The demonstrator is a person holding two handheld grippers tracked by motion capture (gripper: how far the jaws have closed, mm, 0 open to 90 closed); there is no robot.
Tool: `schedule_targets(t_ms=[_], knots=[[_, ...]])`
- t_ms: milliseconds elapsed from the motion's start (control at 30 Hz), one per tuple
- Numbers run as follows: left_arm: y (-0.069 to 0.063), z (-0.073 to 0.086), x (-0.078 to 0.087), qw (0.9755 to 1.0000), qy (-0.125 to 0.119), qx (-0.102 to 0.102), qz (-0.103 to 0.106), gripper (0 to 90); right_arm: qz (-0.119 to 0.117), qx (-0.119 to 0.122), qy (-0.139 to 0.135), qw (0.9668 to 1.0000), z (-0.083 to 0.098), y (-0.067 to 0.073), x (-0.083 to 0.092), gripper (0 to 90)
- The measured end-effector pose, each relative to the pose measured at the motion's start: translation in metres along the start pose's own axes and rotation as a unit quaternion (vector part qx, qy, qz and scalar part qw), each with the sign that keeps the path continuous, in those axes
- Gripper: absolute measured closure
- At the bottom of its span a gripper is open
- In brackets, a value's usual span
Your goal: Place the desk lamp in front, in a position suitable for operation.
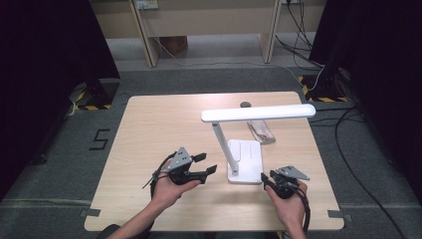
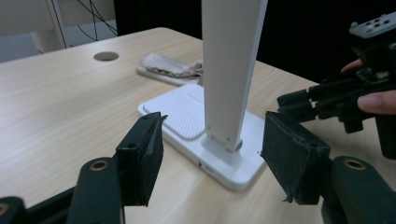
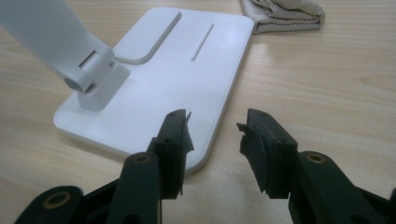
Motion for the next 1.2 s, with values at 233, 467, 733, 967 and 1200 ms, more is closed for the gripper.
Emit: schedule_targets(t_ms=[233, 467, 733, 967, 1200], knots=[[-0.002, -0.022, -0.017, 0.9997, -0.017, 0.002, -0.014, 32.3, 0.005, -0.010, -0.001, 0.9999, -0.006, 0.004, -0.014, 57.3], [-0.011, -0.042, -0.029, 0.9992, -0.040, -0.009, -0.004, 37.7, 0.008, -0.012, 0.005, 0.9999, -0.004, 0.007, -0.021, 57.0], [-0.014, -0.049, -0.038, 0.9984, -0.045, -0.014, -0.032, 50.2, 0.006, -0.015, 0.013, 0.9998, 0.001, 0.010, -0.026, 56.6], [-0.016, -0.051, -0.039, 0.9973, -0.037, -0.011, -0.063, 58.1, 0.008, -0.019, 0.015, 0.9997, 0.002, 0.012, -0.029, 55.0], [-0.019, -0.054, -0.043, 0.9954, -0.032, -0.005, -0.090, 59.1, 0.013, -0.013, 0.008, 0.9998, 0.003, 0.014, -0.030, 53.6]])
Point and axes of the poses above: each handheld gripper's, and its own axes: x roughly backward along the jaws, z roughly out of its underside, y roughly to its left, the point moved 4 cm from there along -x, roughly forward along the jaws, and after that the axes turned 12 degrees about -y, right-handed, at the moved point
